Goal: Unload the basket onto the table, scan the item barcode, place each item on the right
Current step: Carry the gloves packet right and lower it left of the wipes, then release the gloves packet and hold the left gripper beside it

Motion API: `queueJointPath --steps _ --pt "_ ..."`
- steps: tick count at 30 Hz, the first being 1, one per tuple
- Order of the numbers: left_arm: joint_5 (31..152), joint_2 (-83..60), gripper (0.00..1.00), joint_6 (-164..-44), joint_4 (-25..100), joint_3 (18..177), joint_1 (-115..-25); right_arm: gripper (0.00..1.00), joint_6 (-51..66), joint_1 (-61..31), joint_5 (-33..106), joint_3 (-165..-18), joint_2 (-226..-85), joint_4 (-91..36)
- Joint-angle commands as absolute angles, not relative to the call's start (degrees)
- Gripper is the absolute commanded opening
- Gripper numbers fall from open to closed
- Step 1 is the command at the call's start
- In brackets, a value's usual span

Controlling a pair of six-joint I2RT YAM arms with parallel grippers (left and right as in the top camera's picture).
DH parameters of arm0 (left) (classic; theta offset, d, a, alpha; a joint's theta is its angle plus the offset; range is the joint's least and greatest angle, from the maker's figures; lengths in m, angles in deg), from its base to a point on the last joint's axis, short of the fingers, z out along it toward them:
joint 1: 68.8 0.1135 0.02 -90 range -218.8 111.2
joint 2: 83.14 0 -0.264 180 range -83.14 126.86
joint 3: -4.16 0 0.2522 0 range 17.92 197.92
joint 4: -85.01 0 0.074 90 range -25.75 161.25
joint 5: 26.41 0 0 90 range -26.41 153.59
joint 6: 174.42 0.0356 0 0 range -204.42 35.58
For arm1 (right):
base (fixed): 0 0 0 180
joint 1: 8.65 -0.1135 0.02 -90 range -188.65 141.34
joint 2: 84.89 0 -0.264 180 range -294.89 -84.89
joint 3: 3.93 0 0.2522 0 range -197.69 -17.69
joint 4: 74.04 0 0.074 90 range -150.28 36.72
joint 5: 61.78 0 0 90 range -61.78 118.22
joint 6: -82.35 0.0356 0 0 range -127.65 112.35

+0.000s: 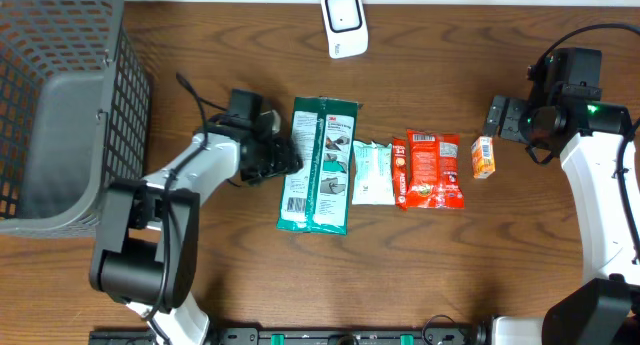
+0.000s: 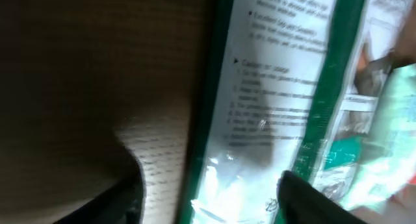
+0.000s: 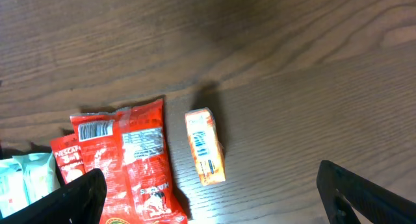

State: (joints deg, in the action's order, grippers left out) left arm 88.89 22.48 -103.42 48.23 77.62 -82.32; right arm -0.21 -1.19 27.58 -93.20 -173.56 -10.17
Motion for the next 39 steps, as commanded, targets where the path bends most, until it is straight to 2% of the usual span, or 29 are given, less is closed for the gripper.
queueJointPath --steps 1,3,6,17,21,26,35,39 --pt "79.18 22.86 0.51 -102.31 47.29 76.6 -84.33 0.99 0.62 -0.82 27.69 -93.88 -173.38 -10.1" --pt "79.38 22.86 0.44 -102.33 46.83 76.6 -85.36 0.99 0.62 -0.82 27.69 -93.88 -173.38 -10.1" --pt "79.4 22.86 0.41 -102.81 44.9 76.6 -87.08 0.99 0.62 -0.82 27.69 -93.88 -173.38 -10.1" --pt "87.01 22.77 0.4 -103.84 41.3 76.62 -88.72 0.99 0.62 -0.82 27.69 -93.88 -173.38 -10.1" --pt "85.96 21.87 0.41 -103.86 40.9 76.64 -88.7 0.99 0.62 -0.82 27.69 -93.88 -173.38 -10.1" --pt "77.83 17.39 0.51 -104.95 38.41 76.66 -88.7 0.99 0.62 -0.82 27.69 -93.88 -173.38 -10.1" --pt "64.04 0.91 0.69 -104.95 32.69 76.64 -88.31 0.99 0.62 -0.82 27.69 -93.88 -173.38 -10.1" --pt "55.12 -2.13 0.73 -105.81 29.95 76.64 -87.54 0.99 0.62 -0.82 27.69 -93.88 -173.38 -10.1"
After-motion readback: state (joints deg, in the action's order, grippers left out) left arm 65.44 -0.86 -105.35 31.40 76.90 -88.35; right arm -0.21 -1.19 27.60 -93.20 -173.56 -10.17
